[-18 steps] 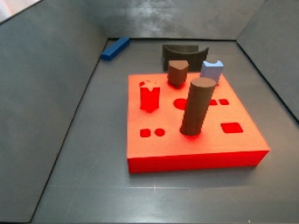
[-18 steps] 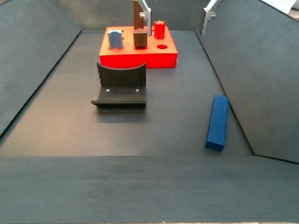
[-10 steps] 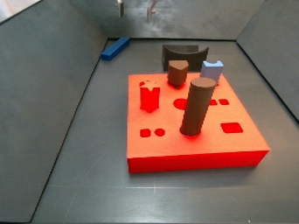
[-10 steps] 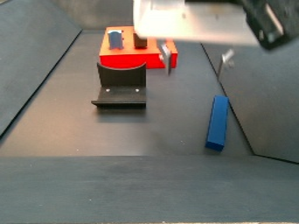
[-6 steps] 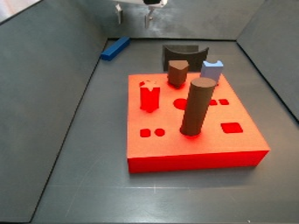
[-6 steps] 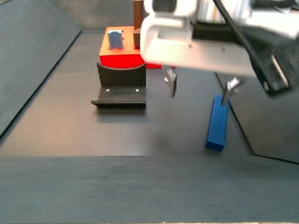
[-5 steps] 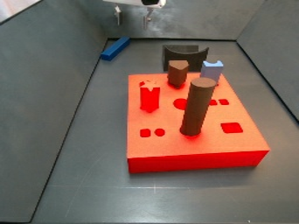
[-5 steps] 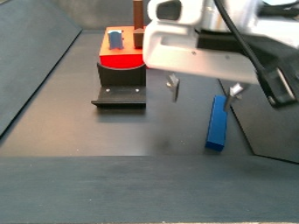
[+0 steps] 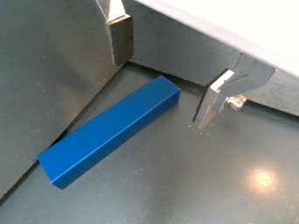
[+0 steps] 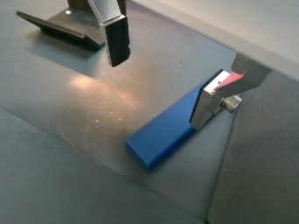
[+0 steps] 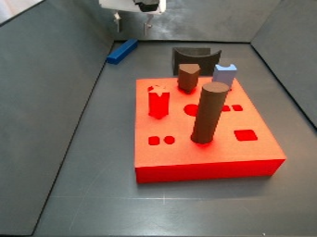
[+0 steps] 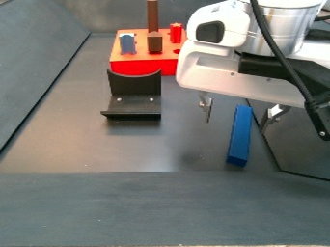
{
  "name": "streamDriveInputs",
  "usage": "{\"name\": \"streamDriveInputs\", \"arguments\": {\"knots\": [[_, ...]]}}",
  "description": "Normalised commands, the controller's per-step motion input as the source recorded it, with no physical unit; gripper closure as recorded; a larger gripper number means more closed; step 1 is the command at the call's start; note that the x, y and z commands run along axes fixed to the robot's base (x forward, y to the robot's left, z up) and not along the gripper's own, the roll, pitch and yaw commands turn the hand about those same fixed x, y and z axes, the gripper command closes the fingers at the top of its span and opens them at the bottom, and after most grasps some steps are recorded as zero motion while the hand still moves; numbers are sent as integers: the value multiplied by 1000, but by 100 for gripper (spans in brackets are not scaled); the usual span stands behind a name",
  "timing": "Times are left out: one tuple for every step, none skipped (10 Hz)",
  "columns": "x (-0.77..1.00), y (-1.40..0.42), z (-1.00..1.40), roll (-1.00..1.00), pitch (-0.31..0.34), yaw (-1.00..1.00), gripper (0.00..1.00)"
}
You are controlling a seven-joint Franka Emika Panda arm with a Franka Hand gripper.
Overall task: Pick up the rectangle object. Move up. Place the rectangle object on the fixture. Regrasp the rectangle object. Move to above the board. Insert the rectangle object.
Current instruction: Pick up the rectangle object.
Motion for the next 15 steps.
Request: {"name": "streamDriveInputs", "arguments": {"knots": [[-174, 9, -889, -53, -189, 0, 0], [-263, 17, -1000, -17, -120, 0, 0], [69, 0, -1000, 0, -60, -63, 0], [274, 0, -1000, -23, -59, -94, 0], [229, 77, -894, -104, -64, -106, 0], [0, 311, -763, -196, -83, -83, 0], [-117, 371, -669, -253, -114, -31, 0], [-103, 369, -591, -291, -131, 0, 0], [-74, 346, -540, -314, -143, 0, 0], [0, 211, -460, -339, -173, 0, 0], [180, 0, -497, -274, -214, -34, 0], [197, 0, -566, -244, -200, -54, 0], [109, 0, -700, -200, -137, -57, 0], [0, 0, -757, -159, -134, -29, 0], [0, 0, -777, -141, -146, 0, 0]]}}
